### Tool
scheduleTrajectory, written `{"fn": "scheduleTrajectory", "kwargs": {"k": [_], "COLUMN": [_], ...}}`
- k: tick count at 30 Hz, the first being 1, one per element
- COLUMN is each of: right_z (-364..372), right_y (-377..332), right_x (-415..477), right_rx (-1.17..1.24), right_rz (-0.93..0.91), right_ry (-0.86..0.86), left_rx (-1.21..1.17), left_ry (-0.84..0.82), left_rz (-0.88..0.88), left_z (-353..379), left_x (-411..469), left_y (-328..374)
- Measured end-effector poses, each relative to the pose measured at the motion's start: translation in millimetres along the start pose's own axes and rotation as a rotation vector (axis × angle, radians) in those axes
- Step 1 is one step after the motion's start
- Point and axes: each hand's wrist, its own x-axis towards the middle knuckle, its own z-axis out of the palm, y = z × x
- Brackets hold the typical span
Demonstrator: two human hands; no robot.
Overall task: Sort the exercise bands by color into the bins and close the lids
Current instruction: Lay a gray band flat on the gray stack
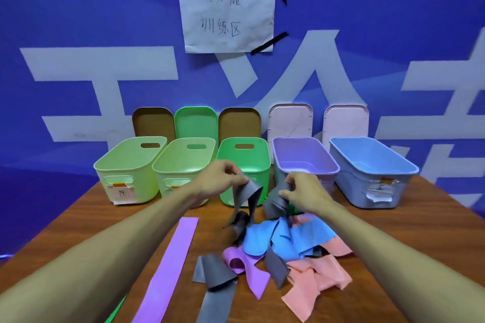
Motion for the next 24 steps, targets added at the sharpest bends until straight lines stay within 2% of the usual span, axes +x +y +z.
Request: {"fn": "scheduleTrajectory", "kwargs": {"k": [4, 7, 11, 15, 18, 22, 24], "right_z": [-5, -13, -17, -15, -10, -2, -1], "right_y": [0, -15, -37, -50, -56, -62, -66], "right_x": [-5, -8, -10, -11, -10, -13, -16], "right_rx": [0.040, 0.127, 0.226, 0.469, 0.493, 0.689, 0.709], "right_rz": [0.004, -0.086, -0.178, -0.177, -0.188, -0.101, -0.058], "right_ry": [-0.023, -0.037, -0.060, -0.097, -0.020, 0.178, 0.157], "left_rx": [0.011, 0.009, -0.062, -0.178, -0.276, -0.473, -0.598], "left_ry": [-0.027, -0.021, 0.083, 0.206, 0.226, 0.247, 0.268], "left_rz": [0.025, 0.029, 0.039, 0.055, 0.041, -0.075, -0.112], "left_z": [-3, -3, -7, -19, -31, -43, -47], "left_x": [-1, -2, 1, 1, -2, -8, -11], "left_y": [21, 30, 40, 55, 64, 68, 66]}}
